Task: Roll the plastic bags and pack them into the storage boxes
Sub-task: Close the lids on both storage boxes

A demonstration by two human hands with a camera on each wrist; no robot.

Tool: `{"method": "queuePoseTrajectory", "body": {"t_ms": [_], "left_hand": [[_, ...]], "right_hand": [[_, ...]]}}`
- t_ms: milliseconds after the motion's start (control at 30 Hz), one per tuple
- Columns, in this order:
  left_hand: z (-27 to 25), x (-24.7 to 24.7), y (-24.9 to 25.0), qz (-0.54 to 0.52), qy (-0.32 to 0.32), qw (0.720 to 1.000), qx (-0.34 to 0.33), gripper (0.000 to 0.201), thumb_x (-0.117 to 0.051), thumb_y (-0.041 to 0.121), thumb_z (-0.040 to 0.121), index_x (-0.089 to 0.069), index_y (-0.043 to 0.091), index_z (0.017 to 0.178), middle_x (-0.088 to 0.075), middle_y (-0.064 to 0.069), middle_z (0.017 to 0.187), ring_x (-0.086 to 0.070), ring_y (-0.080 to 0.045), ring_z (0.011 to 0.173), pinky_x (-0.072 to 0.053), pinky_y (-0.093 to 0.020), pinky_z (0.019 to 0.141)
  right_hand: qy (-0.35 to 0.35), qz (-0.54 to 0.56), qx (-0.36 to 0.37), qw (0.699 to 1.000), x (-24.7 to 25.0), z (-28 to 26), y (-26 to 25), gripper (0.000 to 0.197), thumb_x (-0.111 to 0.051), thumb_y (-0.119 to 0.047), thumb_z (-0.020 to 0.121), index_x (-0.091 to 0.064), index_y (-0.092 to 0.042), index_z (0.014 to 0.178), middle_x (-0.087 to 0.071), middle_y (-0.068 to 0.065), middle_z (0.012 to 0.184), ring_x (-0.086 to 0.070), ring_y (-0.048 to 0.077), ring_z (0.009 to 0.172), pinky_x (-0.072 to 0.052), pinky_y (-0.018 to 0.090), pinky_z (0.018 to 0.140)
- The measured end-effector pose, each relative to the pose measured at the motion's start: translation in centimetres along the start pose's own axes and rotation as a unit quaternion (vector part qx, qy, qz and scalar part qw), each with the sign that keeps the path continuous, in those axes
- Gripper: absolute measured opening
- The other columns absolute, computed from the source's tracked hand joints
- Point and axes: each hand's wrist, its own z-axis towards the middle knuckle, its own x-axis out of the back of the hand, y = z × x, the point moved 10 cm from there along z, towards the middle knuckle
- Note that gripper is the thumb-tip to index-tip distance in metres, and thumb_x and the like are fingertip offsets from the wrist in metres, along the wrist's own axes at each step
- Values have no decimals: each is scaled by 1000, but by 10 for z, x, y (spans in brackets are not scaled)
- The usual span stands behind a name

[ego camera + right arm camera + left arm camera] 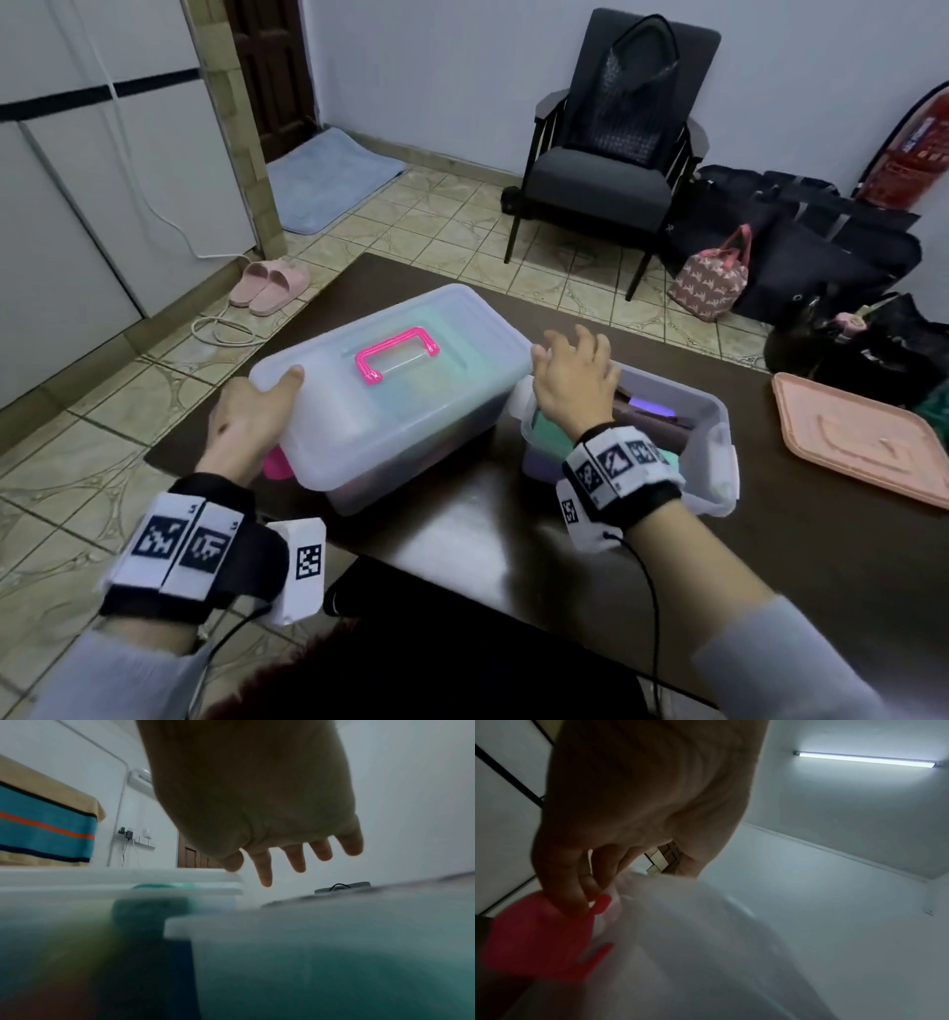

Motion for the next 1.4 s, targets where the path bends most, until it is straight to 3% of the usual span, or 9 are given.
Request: {"method": "queuePoseTrajectory", "body": {"t_ms": [67,167,300,767,1033,1400], "left_hand": [[-2,-2,2,-1,15,1000,7,54,-46,37,92,-47,-1,131,-52,-22,131,-51,-41,116,-46,-47,94],[-4,-9,3,22,21,1000,9,53,-42,22,90,-37,-5,136,-44,-26,137,-44,-44,123,-40,-51,101],[-8,-11,2,47,43,998,-3,51,-39,15,89,-36,-7,135,-42,-29,137,-40,-47,124,-37,-51,102],[-29,-31,44,77,63,993,-69,56,-38,21,94,-24,-8,140,-37,-31,139,-37,-46,126,-32,-48,104],[-26,-79,86,133,15,982,-133,54,-39,21,93,-28,-11,135,-42,-33,132,-42,-47,121,-35,-46,98],[-35,-171,151,183,-115,948,-235,48,-37,25,93,-36,-3,133,-48,-28,129,-49,-42,115,-40,-43,94]], "right_hand": [[-37,-13,-26,999,-14,-13,21,49,-19,-43,100,-26,-30,147,-6,8,158,4,32,145,1,55,113],[-57,-47,-41,996,-27,-20,47,49,-18,-43,101,-16,-36,149,-1,3,159,10,30,145,8,56,112],[-44,-53,-48,996,-25,-17,61,48,-19,-44,100,-17,-38,148,-1,-1,159,9,29,145,9,54,113],[-27,-59,-137,988,19,-15,168,47,-18,-46,99,-21,-41,146,-4,-4,159,4,28,146,7,52,114],[-18,-67,-192,979,44,-24,226,48,-19,-45,99,-19,-40,147,-5,-2,159,-1,28,146,4,53,114],[-3,-75,-194,978,51,-31,234,48,-20,-45,99,-19,-39,147,-7,0,159,-4,30,145,3,53,114]]}}
